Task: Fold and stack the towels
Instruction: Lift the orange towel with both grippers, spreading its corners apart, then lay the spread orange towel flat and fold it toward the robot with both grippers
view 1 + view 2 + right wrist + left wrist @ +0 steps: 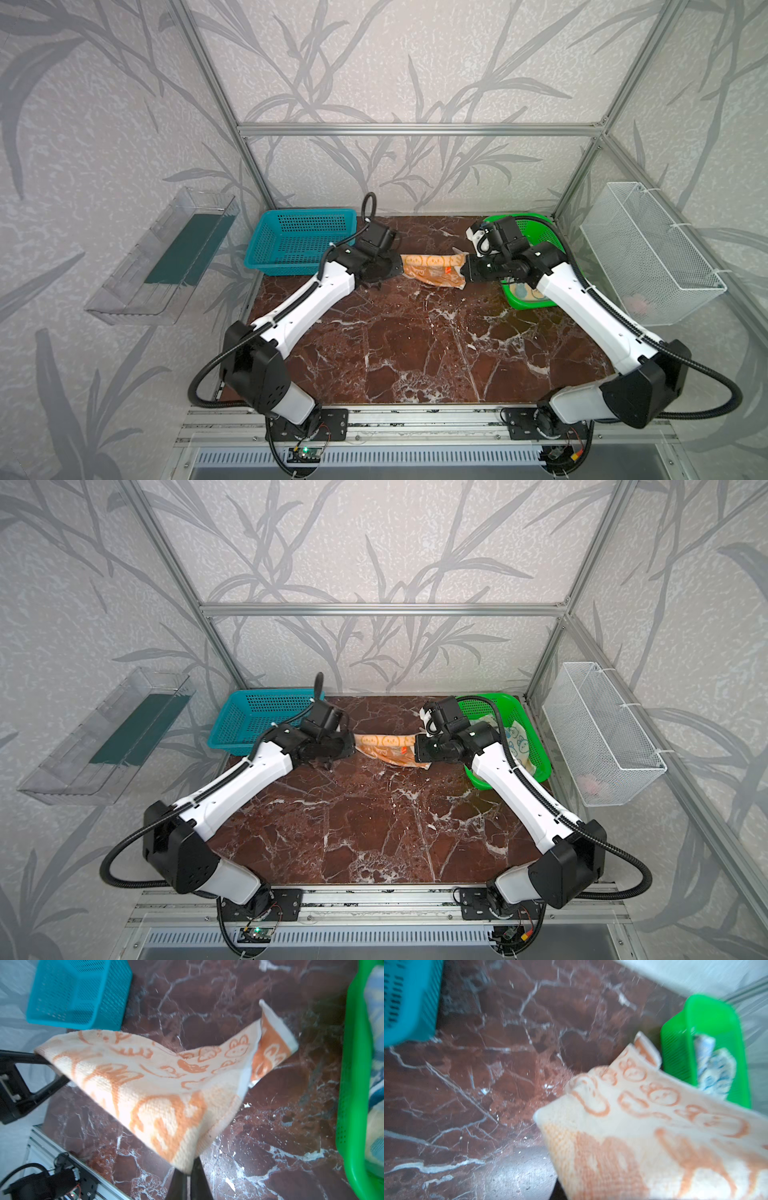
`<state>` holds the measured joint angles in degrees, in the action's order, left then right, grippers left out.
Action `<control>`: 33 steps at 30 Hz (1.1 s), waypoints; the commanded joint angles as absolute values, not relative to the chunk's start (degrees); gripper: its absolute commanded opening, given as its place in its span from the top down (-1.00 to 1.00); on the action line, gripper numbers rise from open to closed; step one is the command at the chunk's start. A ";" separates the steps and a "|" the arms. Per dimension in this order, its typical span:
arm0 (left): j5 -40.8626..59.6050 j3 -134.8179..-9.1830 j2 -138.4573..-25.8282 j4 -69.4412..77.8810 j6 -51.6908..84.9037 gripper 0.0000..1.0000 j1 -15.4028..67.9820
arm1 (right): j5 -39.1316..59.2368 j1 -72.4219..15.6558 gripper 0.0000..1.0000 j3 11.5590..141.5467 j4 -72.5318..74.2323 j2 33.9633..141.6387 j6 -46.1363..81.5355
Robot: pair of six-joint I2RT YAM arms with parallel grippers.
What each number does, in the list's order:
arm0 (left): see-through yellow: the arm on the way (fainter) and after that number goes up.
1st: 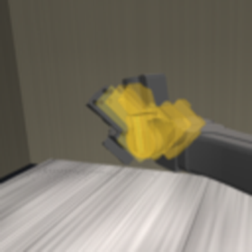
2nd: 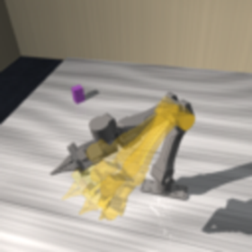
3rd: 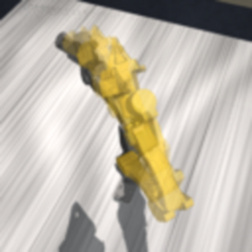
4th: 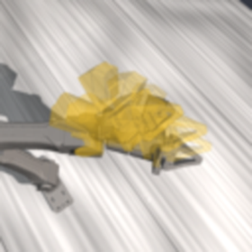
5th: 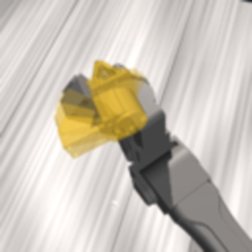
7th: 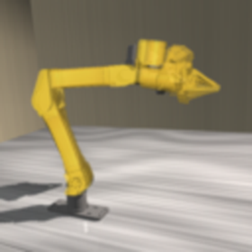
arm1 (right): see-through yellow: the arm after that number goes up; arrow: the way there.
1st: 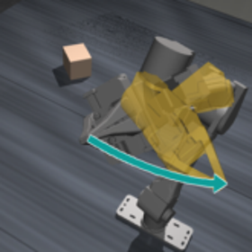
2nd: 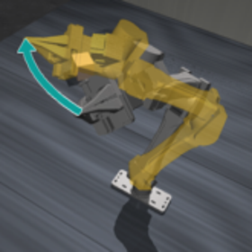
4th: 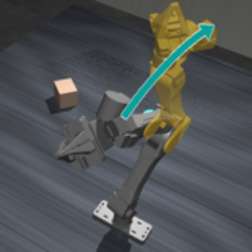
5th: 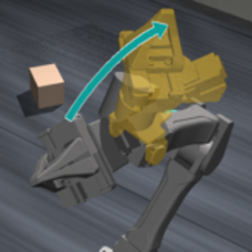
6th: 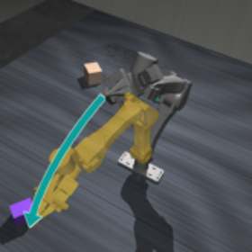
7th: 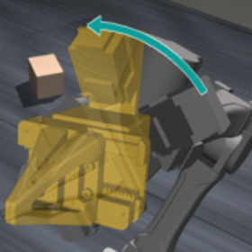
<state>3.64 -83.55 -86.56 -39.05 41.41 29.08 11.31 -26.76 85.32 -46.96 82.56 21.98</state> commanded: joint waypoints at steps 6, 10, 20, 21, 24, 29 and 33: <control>6.00 -100.40 -86.33 -49.08 35.93 1.00 25.61 | 14.45 -23.96 1.00 103.22 -56.46 84.30 19.22; 5.58 -103.27 -83.56 -51.91 34.81 1.00 25.62 | 15.92 -23.91 1.00 106.73 -58.84 81.77 17.97; 7.50 -105.51 -69.91 -55.19 35.34 1.00 25.67 | 22.22 -24.16 1.00 107.86 -61.58 69.91 15.08; 8.28 -106.06 -69.24 -55.61 35.77 1.00 25.71 | 22.61 -24.09 1.00 107.85 -61.40 68.92 15.05; 9.15 -108.62 -68.29 -57.96 37.29 1.00 25.71 | 22.85 -24.09 1.00 109.33 -61.38 67.80 15.53; 9.30 -113.66 -73.60 -62.56 38.61 1.00 25.16 | 21.35 -23.80 1.00 114.25 -63.00 73.51 16.17; 11.13 -113.32 -80.01 -61.04 38.38 1.00 22.58 | 20.48 -21.98 1.00 117.06 -64.75 82.21 16.39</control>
<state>17.06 -113.21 -76.09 -57.01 37.19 26.17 26.41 -24.62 116.16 -59.48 77.36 15.94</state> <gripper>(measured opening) 0.049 0.049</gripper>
